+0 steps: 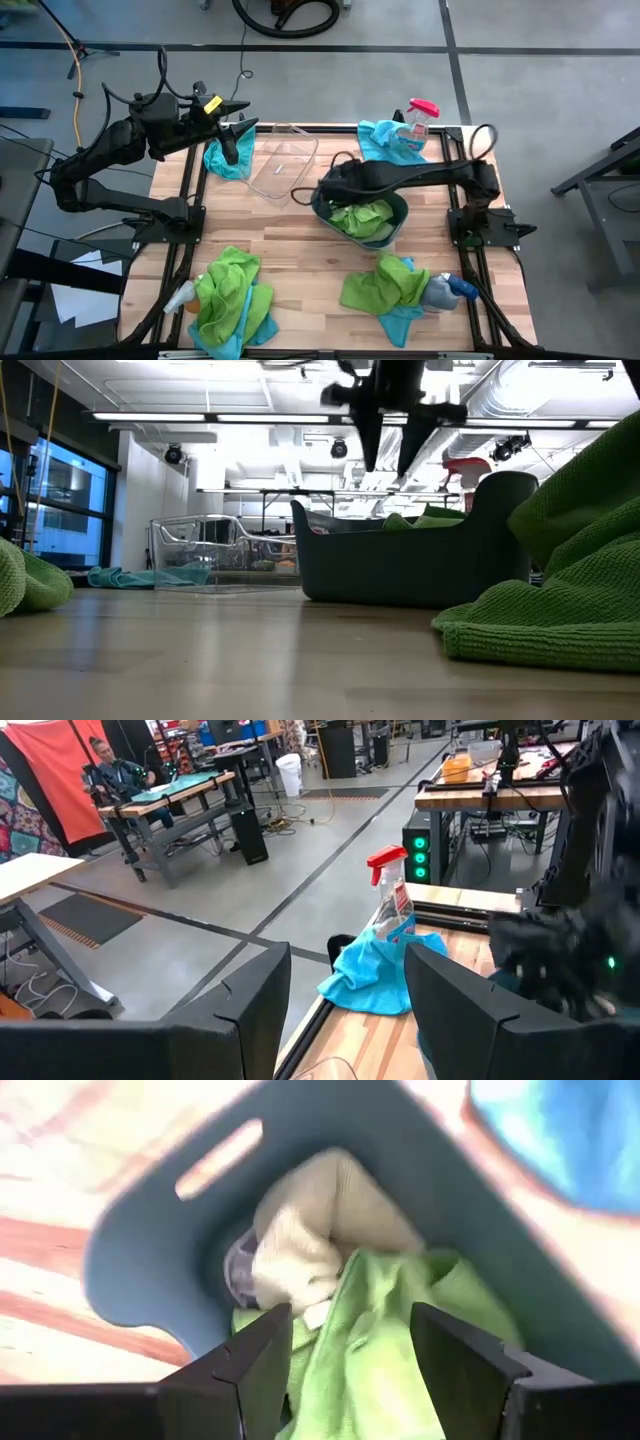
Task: Sort microfiber towel by color & place in baskets
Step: Put the blue microfiber towel into the transparent bin
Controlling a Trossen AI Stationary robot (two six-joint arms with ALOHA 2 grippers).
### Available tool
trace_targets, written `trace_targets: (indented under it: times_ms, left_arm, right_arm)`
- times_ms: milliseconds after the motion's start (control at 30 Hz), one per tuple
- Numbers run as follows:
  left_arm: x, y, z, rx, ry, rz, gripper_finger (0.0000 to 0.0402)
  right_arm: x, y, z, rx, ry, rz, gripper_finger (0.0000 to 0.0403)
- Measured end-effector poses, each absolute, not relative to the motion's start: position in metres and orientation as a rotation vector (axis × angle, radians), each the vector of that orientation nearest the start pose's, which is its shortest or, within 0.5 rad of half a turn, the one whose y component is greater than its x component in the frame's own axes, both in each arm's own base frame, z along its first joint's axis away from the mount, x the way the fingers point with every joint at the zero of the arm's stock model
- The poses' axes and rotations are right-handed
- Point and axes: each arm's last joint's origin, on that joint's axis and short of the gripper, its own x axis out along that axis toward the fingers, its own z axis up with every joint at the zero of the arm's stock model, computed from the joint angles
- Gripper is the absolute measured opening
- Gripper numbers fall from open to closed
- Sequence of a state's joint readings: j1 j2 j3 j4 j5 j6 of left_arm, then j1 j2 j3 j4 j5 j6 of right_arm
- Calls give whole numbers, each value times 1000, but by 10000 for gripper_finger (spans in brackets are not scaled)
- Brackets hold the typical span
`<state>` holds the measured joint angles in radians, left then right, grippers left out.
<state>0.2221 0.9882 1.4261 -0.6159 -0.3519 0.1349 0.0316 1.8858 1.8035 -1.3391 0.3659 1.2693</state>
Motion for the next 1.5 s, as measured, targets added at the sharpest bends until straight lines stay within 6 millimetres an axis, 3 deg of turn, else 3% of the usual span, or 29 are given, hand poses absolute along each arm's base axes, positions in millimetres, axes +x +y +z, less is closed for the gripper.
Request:
trace_targets:
  times_ms: [167,367,567,800,900,1067,1233,1500]
  left_arm:
    - [158,46,465,111,209,563,186]
    - [158,46,465,42,189,569,186]
    - [158,46,465,-38,165,576,186]
    - [158,46,465,-134,138,584,186]
    - [159,46,465,-232,110,591,186]
    - [165,50,457,-356,121,699,186]
    - [164,62,430,-409,336,918,186]
    - [146,95,387,-551,695,1231,186]
  right_arm:
    - [331,-7,340,615,954,-1047,203]
    - [294,-18,368,505,939,-1045,203]
    - [256,-20,342,583,868,-993,203]
    - [222,-16,313,777,685,-802,204]
    - [214,-16,316,805,578,-734,204]
    - [209,-19,339,727,402,-634,204]
    - [207,-29,359,649,336,-623,204]
    - [206,-45,359,639,346,-638,204]
